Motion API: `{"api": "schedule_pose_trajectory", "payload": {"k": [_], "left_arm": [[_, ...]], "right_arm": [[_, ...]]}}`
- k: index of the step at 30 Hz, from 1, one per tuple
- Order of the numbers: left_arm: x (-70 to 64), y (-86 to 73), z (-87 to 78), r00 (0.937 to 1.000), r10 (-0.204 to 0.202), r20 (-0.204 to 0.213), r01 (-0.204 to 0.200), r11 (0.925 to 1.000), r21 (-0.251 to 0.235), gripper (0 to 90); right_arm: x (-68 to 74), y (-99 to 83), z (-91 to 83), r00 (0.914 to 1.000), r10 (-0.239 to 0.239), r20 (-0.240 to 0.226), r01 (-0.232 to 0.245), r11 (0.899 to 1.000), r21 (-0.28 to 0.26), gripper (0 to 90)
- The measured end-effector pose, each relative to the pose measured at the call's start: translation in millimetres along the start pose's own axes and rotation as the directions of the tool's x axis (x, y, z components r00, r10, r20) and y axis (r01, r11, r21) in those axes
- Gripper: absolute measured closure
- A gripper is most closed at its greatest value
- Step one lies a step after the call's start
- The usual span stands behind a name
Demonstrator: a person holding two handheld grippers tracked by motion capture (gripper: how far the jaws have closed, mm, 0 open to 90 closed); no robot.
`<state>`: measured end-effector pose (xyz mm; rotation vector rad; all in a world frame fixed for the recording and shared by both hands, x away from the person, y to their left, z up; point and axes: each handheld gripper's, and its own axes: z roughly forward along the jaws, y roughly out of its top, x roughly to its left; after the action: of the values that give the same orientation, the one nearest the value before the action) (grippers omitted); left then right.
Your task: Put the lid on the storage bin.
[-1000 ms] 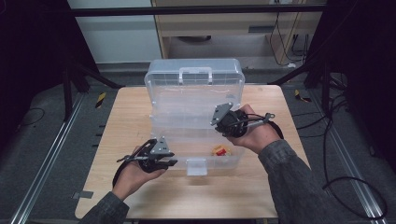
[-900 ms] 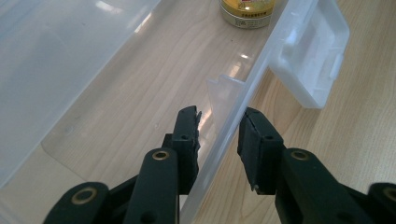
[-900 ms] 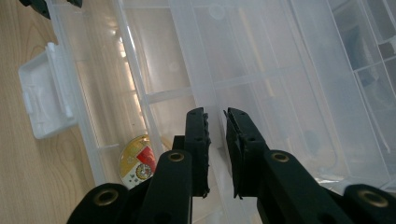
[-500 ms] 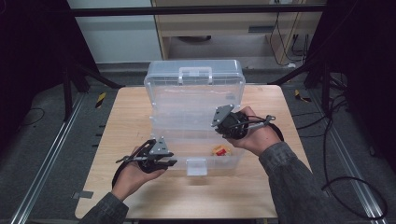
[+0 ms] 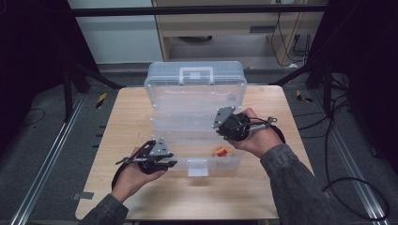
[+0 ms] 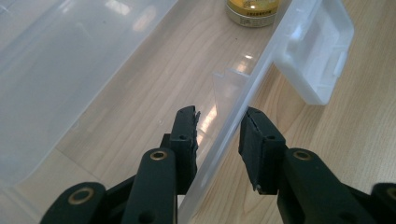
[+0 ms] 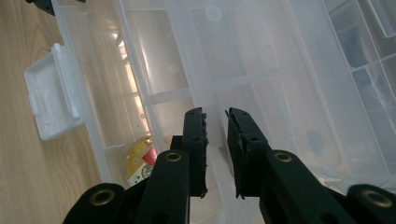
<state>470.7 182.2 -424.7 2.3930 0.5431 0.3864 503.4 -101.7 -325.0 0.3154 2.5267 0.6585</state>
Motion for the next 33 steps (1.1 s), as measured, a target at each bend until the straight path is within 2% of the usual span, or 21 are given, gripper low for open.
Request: {"api": "schedule_pose_trajectory", "payload": {"k": [2, 3, 7, 10, 11, 12, 13, 15, 20, 23, 24, 25, 26, 29, 32, 33], "left_arm": [[0.2, -1.2, -0.8, 1.0000, -0.007, -0.001, 0.007, 1.0000, -0.003, 65.4], [1.8, -4.8, -2.6, 0.9992, -0.039, 0.007, 0.039, 0.9990, -0.021, 64.4], [4.4, -8.4, -5.7, 0.9992, -0.039, 0.009, 0.040, 0.9977, -0.054, 59.8], [3.8, -9.5, -11.8, 0.9983, -0.057, 0.010, 0.058, 0.9944, -0.089, 56.4], [2.1, -9.9, -15.5, 0.9969, -0.079, 0.004, 0.079, 0.9936, -0.080, 55.3], [1.8, -9.1, -18.9, 0.9979, -0.062, 0.015, 0.064, 0.9927, -0.103, 52.1], [1.8, -9.1, -18.9, 0.9979, -0.062, 0.015, 0.064, 0.9927, -0.103, 50.9], [-0.2, -9.3, -23.3, 0.9975, -0.070, 0.009, 0.070, 0.9908, -0.116, 47.8], [-5.7, -10.2, -36.7, 0.9952, -0.093, 0.033, 0.096, 0.9852, -0.141, 43.0], [-5.9, -11.0, -40.8, 0.9947, -0.098, 0.031, 0.102, 0.9837, -0.148, 41.6], [-4.0, -12.4, -44.2, 0.9935, -0.102, 0.049, 0.109, 0.9815, -0.158, 41.9], [-4.0, -12.4, -44.2, 0.9935, -0.102, 0.049, 0.109, 0.9815, -0.158, 41.5], [-4.1, -15.0, -49.7, 0.9910, -0.122, 0.057, 0.129, 0.9787, -0.160, 41.5], [-3.2, -16.8, -55.6, 0.9904, -0.127, 0.054, 0.135, 0.9765, -0.168, 41.4], [1.4, -19.2, -68.2, 0.9903, -0.131, 0.045, 0.137, 0.9714, -0.193, 42.6], [3.3, -19.7, -70.7, 0.9903, -0.129, 0.054, 0.137, 0.9698, -0.202, 42.8]], "right_arm": [[0.0, -0.1, -0.1, 1.0000, 0.000, -0.001, 0.000, 1.000, 0.000, 77.5], [-0.1, -0.4, -0.1, 1.0000, 0.000, -0.001, 0.000, 1.000, -0.002, 77.4], [-0.3, -0.3, 0.1, 1.0000, 0.001, -0.002, -0.001, 1.000, -0.003, 77.4], [0.0, -0.2, 0.1, 1.0000, 0.001, -0.001, -0.001, 1.000, -0.003, 77.3], [0.1, -0.3, 0.1, 1.0000, 0.003, -0.001, -0.003, 1.000, -0.002, 77.4], [0.1, -0.4, 0.0, 1.0000, 0.002, -0.002, -0.002, 1.000, -0.002, 77.4], [0.1, -0.4, 0.0, 1.0000, 0.002, -0.002, -0.002, 1.000, -0.002, 77.4], [0.4, -0.5, 0.0, 1.0000, 0.002, -0.001, -0.002, 1.000, -0.002, 77.4], [1.2, -1.1, 0.0, 1.0000, 0.003, -0.004, -0.003, 1.000, -0.002, 77.4], [1.3, -1.5, 0.0, 1.0000, 0.001, -0.002, -0.001, 1.000, -0.004, 77.4], [1.3, -1.6, -0.1, 1.0000, 0.000, -0.002, 0.000, 1.000, -0.003, 77.4], [1.3, -1.6, -0.1, 1.0000, 0.000, -0.002, 0.000, 1.000, -0.003, 77.4], [1.5, -1.6, -0.2, 1.0000, 0.003, -0.004, -0.003, 1.000, -0.002, 77.4], [1.2, -1.7, -0.1, 1.0000, 0.002, -0.004, -0.002, 1.000, -0.004, 77.3], [1.3, -1.5, 0.1, 1.0000, 0.002, -0.004, -0.002, 1.000, -0.005, 77.4], [1.4, -1.5, 0.1, 1.0000, 0.002, -0.004, -0.002, 1.000, -0.005, 77.4]]}}
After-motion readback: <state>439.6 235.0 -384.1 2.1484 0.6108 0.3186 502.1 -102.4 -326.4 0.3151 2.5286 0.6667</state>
